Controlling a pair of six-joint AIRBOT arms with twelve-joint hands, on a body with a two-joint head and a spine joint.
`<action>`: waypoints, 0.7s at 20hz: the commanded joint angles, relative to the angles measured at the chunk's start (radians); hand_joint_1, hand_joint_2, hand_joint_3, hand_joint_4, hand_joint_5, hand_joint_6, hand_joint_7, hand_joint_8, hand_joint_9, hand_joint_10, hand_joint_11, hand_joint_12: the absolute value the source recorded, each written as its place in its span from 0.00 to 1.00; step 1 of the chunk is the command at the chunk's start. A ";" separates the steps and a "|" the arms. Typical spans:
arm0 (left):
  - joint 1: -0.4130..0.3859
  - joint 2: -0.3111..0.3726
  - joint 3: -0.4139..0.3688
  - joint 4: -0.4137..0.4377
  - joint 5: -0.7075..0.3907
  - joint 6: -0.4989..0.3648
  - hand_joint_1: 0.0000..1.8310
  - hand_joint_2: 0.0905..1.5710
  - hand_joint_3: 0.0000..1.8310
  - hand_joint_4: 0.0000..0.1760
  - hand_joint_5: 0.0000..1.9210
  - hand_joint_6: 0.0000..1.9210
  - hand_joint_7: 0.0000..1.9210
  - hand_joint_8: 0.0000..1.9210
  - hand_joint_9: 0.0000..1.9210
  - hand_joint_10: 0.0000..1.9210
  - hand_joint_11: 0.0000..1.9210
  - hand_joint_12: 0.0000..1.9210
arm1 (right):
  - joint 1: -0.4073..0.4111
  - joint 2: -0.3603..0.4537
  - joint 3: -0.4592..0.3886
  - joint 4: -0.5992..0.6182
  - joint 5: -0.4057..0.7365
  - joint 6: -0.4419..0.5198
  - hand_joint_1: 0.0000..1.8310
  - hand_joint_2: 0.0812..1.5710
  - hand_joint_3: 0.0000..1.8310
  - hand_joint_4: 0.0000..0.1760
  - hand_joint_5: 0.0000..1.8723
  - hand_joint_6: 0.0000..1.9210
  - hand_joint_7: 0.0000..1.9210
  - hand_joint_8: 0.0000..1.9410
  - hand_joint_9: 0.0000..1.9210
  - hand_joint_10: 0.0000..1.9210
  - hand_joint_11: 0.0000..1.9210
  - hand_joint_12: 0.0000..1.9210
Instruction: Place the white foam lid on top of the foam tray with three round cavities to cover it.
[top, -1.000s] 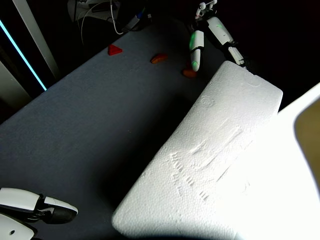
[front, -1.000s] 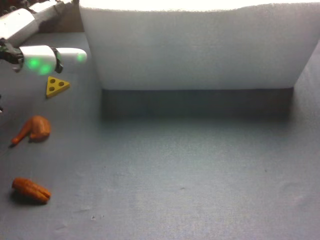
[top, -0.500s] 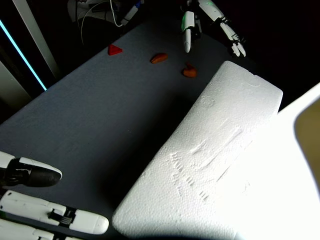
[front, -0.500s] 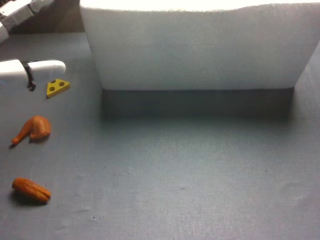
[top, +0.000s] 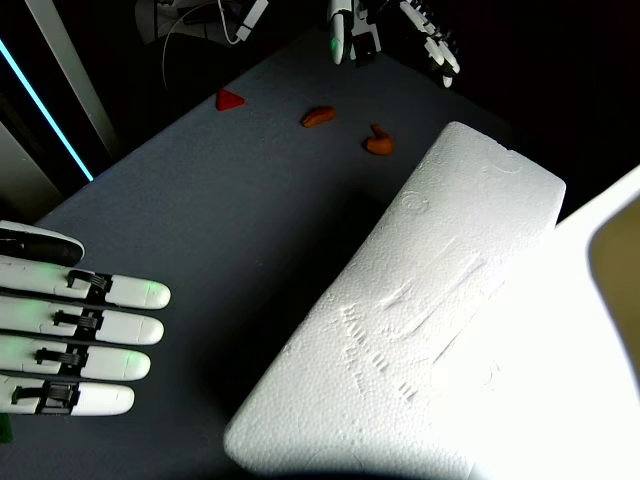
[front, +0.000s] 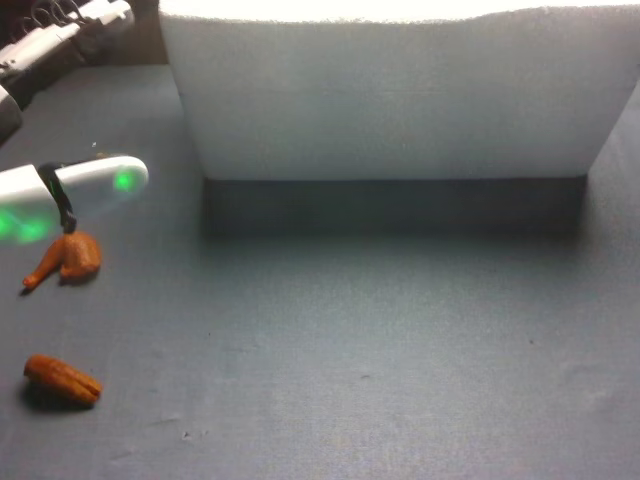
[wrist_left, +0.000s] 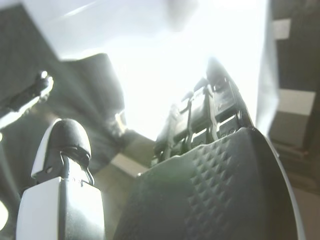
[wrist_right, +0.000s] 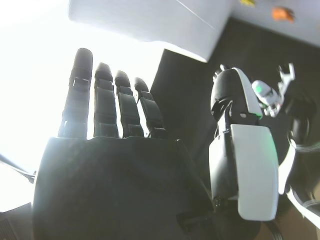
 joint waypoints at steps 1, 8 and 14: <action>-0.001 0.001 -0.003 -0.015 -0.147 -0.006 0.22 0.75 0.00 0.00 0.01 0.00 0.00 0.00 0.00 0.00 0.00 0.12 | 0.004 -0.001 0.001 0.001 0.138 0.016 0.26 0.76 0.00 0.02 0.00 0.00 0.00 0.00 0.00 0.00 0.00 0.12; -0.058 -0.099 0.031 0.101 -0.073 -0.085 0.21 0.79 0.00 0.02 0.00 0.00 0.00 0.00 0.00 0.00 0.00 0.00 | -0.001 -0.090 0.029 -0.078 0.124 0.107 0.21 0.77 0.00 0.00 0.00 0.00 0.00 0.00 0.00 0.00 0.01 0.00; -0.111 -0.185 0.085 0.166 -0.011 -0.136 0.19 0.79 0.00 0.00 0.02 0.01 0.00 0.00 0.00 0.00 0.00 0.00 | -0.014 -0.154 0.058 -0.077 0.129 0.136 0.20 0.78 0.00 0.00 0.00 0.00 0.00 0.00 0.00 0.00 0.00 0.13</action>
